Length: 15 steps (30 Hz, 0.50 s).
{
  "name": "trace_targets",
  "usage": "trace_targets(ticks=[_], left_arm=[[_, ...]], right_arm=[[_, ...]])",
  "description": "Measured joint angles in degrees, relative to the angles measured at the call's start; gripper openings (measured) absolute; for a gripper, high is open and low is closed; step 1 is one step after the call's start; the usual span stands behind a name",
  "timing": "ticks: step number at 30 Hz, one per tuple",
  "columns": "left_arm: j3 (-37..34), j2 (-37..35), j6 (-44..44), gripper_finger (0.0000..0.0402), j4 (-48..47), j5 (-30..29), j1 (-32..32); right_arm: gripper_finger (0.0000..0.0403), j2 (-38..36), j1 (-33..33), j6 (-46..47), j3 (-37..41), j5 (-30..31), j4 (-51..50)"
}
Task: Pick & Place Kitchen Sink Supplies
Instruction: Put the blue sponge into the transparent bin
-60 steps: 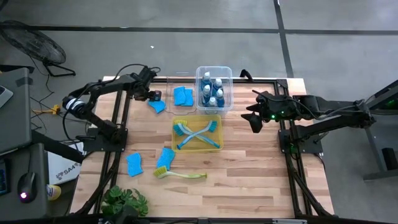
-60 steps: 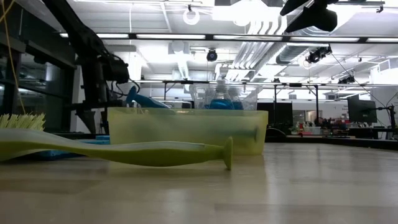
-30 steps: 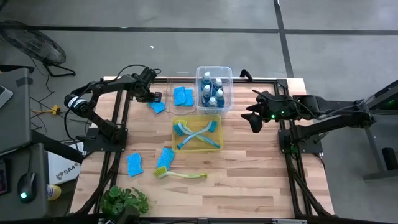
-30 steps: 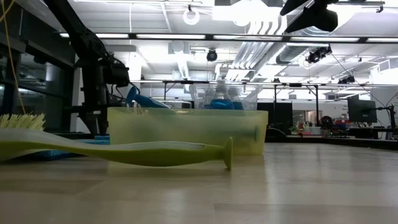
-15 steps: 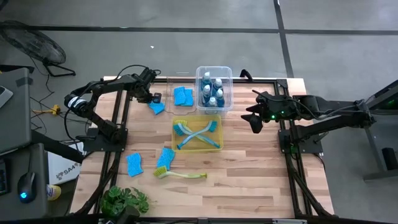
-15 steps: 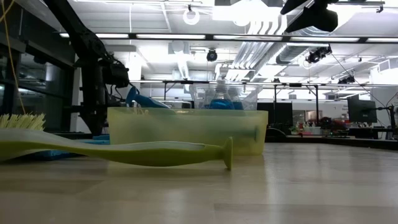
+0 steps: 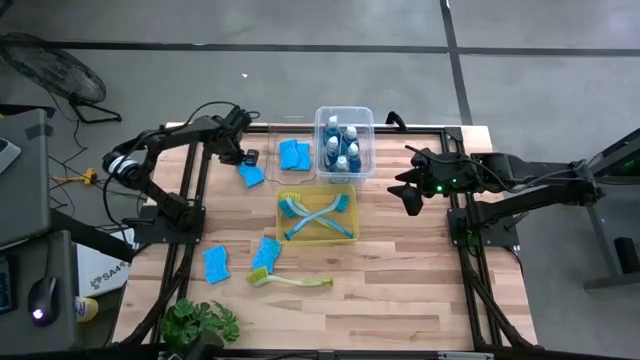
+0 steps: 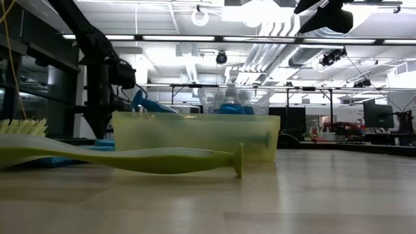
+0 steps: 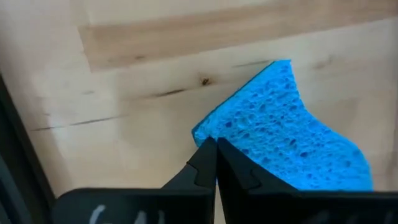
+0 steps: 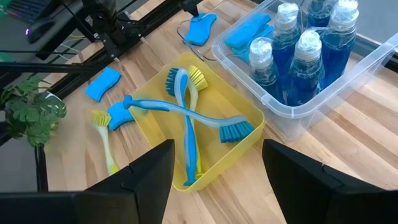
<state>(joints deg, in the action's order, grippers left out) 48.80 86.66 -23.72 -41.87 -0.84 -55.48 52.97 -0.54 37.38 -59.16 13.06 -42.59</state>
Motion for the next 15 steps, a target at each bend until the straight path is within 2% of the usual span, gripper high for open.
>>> trace_targets(ticks=[15], left_arm=[[4.18,-4.40,1.57,0.0000,-5.85,0.35,0.00]], right_arm=[[0.0236,0.00,0.00,-0.71,0.00,0.02,-0.02]])
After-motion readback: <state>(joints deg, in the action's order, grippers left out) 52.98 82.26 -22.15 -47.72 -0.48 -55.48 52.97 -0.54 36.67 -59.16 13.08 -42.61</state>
